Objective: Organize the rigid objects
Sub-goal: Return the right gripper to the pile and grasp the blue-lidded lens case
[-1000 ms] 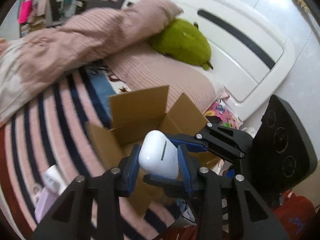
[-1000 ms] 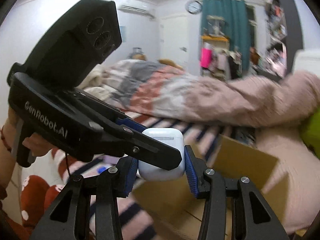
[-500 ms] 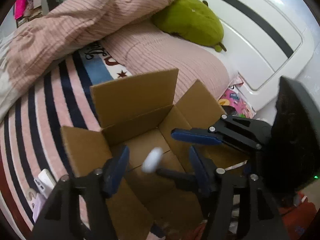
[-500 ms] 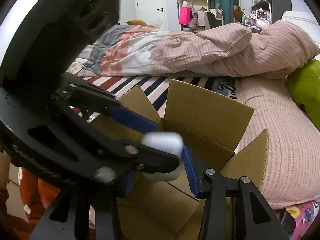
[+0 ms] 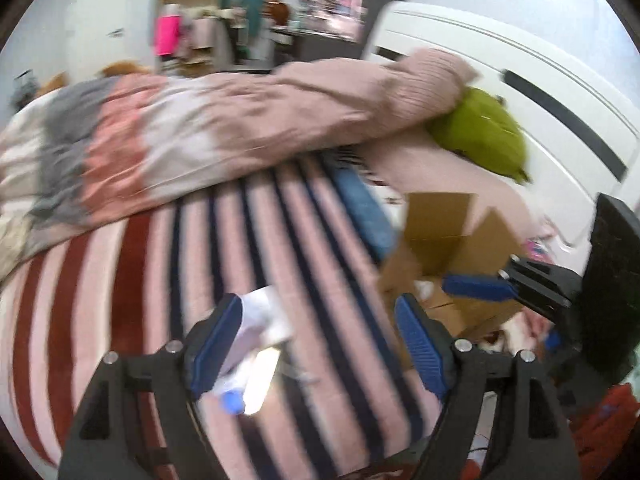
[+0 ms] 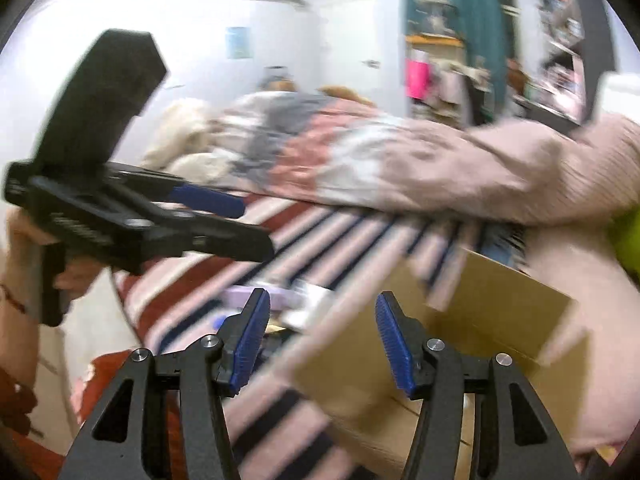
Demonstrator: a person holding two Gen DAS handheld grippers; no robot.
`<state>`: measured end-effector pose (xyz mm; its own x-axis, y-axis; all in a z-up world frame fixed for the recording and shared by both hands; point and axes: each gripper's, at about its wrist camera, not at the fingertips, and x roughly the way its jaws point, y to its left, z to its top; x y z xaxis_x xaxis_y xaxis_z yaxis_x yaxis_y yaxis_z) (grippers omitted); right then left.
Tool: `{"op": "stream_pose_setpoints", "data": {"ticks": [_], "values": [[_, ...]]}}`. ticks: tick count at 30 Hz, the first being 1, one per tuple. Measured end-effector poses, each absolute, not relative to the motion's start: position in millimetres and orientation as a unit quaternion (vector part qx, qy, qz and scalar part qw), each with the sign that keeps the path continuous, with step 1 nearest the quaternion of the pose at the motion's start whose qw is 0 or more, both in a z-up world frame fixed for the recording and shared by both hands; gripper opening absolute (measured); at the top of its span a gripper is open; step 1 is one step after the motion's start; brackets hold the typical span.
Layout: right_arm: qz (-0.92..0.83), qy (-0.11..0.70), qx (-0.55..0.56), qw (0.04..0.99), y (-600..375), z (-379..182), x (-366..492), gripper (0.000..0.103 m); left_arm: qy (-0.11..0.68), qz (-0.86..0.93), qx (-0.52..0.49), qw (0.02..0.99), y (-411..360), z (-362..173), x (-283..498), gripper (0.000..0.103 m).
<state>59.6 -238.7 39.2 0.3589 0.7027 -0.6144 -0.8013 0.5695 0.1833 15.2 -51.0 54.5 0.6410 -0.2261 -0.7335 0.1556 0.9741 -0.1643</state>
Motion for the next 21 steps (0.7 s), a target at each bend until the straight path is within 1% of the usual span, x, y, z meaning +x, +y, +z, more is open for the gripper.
{"op": "stream_pose_setpoints", "data": {"ticks": [5,9,14,21], "values": [[0.527,0.356,-0.103,0.764,-177.0,9.6,30.7,0.051,0.408,-0.051,-0.07,0.909,1.8,19.8,-14.3,0.076],[0.536,0.408,-0.106,0.731,-141.1,-41.7,29.2,0.051,0.413,-0.029,-0.077,0.907,19.1,-9.7,-24.8,0.076],[0.533,0.428,-0.129,0.718,-116.8,-91.5,41.8,0.051,0.423,-0.016,-0.088,0.902,29.8,-37.5,-32.8,0.076],[0.539,0.421,-0.164,0.711,-81.1,-114.4,44.8,0.051,0.429,-0.002,-0.113,0.896,51.3,-57.3,-43.2,0.076]]}}
